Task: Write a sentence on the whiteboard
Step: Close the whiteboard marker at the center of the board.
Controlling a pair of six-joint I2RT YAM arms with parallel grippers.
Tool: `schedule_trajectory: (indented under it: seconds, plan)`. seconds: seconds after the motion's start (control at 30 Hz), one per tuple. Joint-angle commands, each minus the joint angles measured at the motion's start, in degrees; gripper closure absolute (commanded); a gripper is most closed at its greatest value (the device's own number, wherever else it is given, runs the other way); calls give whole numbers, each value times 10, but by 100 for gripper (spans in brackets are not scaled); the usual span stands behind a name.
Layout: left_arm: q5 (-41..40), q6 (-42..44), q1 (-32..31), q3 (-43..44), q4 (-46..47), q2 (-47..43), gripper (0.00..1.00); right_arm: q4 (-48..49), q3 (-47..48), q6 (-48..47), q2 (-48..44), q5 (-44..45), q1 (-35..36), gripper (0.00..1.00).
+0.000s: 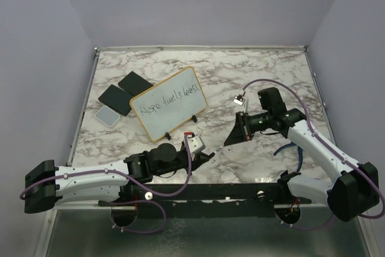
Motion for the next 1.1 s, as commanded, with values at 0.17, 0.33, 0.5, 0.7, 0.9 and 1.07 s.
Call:
schedule_trajectory:
  seconds: [0.17, 0.33, 0.5, 0.7, 0.9, 1.07]
  plan:
    - [-38, 2, 2, 3, 136, 0, 100, 39, -47, 57, -7, -3, 45, 99]
    - [-41, 2, 2, 2, 140, -1, 100, 61, -56, 73, 1, 7, 69, 99]
    - [-44, 1, 2, 0, 144, -2, 100, 76, -65, 82, 8, 10, 79, 99]
    - [-52, 0, 2, -7, 151, -9, 100, 84, -73, 88, 13, 16, 89, 99]
    - [-53, 1, 2, -10, 156, -8, 100, 113, -86, 108, 21, 19, 102, 99]
    - [-57, -3, 2, -16, 166, -8, 100, 140, -96, 130, 23, 21, 114, 99]
